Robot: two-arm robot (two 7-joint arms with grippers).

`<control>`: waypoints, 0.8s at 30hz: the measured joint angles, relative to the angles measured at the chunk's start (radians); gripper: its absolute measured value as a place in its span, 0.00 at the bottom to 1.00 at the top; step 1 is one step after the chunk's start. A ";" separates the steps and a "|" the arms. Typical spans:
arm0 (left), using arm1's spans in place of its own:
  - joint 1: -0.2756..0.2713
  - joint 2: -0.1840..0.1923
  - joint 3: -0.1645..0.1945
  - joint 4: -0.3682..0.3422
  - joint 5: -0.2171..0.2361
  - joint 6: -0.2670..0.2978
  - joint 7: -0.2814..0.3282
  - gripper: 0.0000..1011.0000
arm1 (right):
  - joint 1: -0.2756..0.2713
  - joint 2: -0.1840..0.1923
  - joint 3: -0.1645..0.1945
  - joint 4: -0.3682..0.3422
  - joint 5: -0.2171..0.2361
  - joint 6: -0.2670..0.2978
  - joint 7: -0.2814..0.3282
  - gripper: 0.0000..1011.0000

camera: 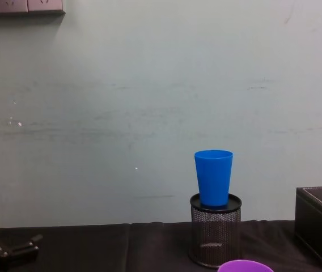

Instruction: Pick up one cup with a gripper and tap it against the other cup.

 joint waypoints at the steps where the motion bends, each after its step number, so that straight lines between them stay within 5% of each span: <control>1: 0.000 0.000 0.000 0.000 0.000 0.000 0.000 0.99 | 0.005 -0.009 0.000 0.011 -0.003 -0.003 0.003 0.99; 24: 0.000 0.000 0.000 0.000 0.000 0.000 0.000 0.99 | 0.062 -0.098 0.002 0.104 -0.019 -0.030 0.038 0.99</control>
